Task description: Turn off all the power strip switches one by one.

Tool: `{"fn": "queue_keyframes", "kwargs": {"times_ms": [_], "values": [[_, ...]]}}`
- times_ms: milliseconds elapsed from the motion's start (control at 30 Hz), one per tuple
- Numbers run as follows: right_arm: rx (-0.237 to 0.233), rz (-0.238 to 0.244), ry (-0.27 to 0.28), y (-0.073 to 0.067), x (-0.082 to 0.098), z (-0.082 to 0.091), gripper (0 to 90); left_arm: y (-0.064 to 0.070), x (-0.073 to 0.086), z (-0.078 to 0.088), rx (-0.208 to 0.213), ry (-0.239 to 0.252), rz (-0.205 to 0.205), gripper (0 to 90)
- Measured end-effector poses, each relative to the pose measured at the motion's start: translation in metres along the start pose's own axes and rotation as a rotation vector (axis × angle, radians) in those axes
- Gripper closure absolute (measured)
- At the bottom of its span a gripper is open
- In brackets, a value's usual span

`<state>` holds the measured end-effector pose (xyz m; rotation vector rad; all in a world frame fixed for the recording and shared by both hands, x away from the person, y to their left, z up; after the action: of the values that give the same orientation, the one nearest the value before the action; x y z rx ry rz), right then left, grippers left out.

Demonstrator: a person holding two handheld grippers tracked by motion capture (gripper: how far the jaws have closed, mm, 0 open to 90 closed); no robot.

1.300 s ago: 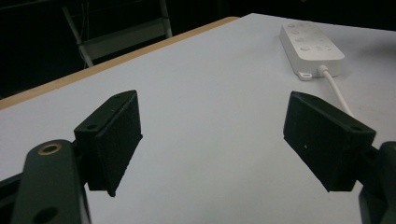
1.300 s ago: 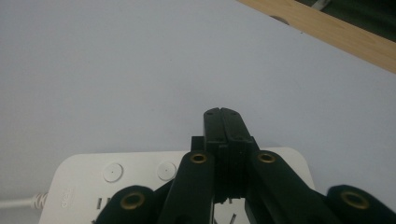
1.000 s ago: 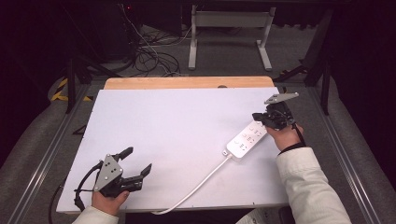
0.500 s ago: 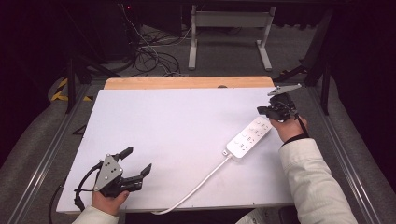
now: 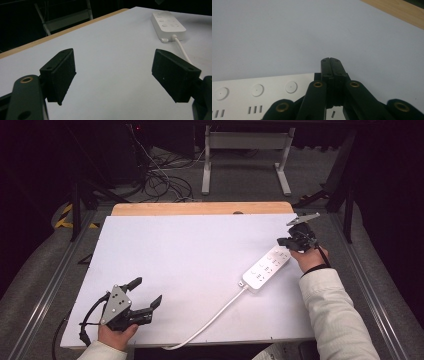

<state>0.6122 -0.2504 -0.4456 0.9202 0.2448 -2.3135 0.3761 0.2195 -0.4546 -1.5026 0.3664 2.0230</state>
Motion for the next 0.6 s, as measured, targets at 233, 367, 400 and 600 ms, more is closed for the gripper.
{"fn": "queue_keyframes", "kwargs": {"times_ms": [233, 367, 400, 600], "values": [[-0.012, -0.003, -0.036, 0.003, 0.005, -0.009, 90.0, 0.000, 0.000, 0.000, -0.001, 0.000, 0.002, 19.9], [-0.015, 0.000, -0.043, 0.002, 0.007, -0.012, 90.0, 0.000, 0.000, -0.001, 0.000, -0.002, -0.001, 19.9], [-0.015, 0.004, -0.047, 0.002, 0.008, -0.013, 90.0, 0.000, 0.000, -0.001, 0.000, -0.002, -0.002, 19.9], [-0.018, 0.004, -0.057, 0.001, 0.011, -0.017, 90.0, 0.000, 0.000, 0.000, 0.000, -0.004, 0.003, 19.9]]}}
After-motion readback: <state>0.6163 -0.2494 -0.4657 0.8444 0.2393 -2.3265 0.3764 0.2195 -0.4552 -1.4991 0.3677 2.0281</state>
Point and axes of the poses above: each handheld gripper's, and its own axes: z roughly backward along the jaws, x roughly out of its underside, y roughly to its right, the point moved 4 cm from there along -z, roughly forward along the jaws, and after that the axes turned 1 degree about x, right-handed, at the moved point
